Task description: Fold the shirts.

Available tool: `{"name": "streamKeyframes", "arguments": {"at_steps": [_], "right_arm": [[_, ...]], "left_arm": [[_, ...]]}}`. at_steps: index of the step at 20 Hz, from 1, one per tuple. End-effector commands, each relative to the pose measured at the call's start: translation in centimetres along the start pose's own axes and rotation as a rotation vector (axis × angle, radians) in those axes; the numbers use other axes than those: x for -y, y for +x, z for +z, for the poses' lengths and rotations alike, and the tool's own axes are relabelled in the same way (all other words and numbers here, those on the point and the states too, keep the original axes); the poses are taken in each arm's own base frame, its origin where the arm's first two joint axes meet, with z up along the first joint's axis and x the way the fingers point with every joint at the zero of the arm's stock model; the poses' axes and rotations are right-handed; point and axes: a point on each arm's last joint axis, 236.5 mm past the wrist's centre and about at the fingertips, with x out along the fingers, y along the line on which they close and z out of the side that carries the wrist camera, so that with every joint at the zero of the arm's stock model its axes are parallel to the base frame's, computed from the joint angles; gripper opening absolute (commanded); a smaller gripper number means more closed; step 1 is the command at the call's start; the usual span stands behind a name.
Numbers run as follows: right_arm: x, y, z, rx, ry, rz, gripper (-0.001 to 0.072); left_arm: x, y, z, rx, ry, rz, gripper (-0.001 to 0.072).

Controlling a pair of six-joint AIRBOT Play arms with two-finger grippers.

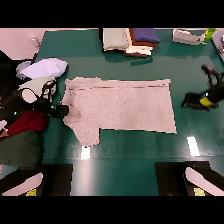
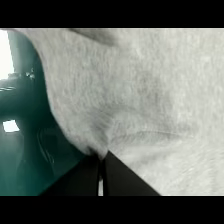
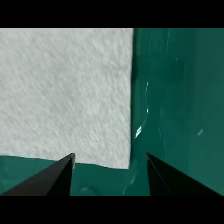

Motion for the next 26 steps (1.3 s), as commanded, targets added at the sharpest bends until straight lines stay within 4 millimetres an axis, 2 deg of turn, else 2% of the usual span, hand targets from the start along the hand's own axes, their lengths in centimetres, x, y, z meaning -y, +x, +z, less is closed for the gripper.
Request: {"name": "streamKeyframes", "arguments": {"at_steps": [1,3,5,12,16,22,24,26], "right_arm": [[3.5,4.4,-6.4,-0.168,0.093,-0.025,0.0532],[3.3,6.6,-8.0,-0.2,0.11,-0.003,0.0532],[2.3,7.6,-8.0,-0.183,0.129,0.043,0.0531],[2.4,8.0,-6.8,-0.131,0.133,0.043,0.053],[1.5,9.1,-7.0,-0.173,0.135,0.073,0.053],[-1.2,11.6,-7.5,-0.236,0.049,0.071,0.0528],[-1.6,11.9,-7.6,-0.245,0.038,0.068,0.05],[-2.0,11.9,-7.6,-0.239,0.021,0.067,0.038]], "left_arm": [[0.4,-0.9,0.6,0.018,0.021,-0.004,0.0026],[0.4,-0.9,0.6,0.018,0.021,-0.005,0.0026],[0.4,-0.9,0.5,0.013,0.021,-0.005,0.0026],[0.4,-0.9,0.2,-0.003,0.021,-0.006,0.0026],[0.4,-0.9,0.0,-0.008,0.021,-0.006,0.0026],[0.4,-0.9,-0.2,-0.017,0.022,-0.006,0.0026],[0.4,-0.9,-0.2,-0.018,0.022,-0.006,0.0026],[0.4,-0.9,-0.2,-0.018,0.022,-0.006,0.0026]]}}
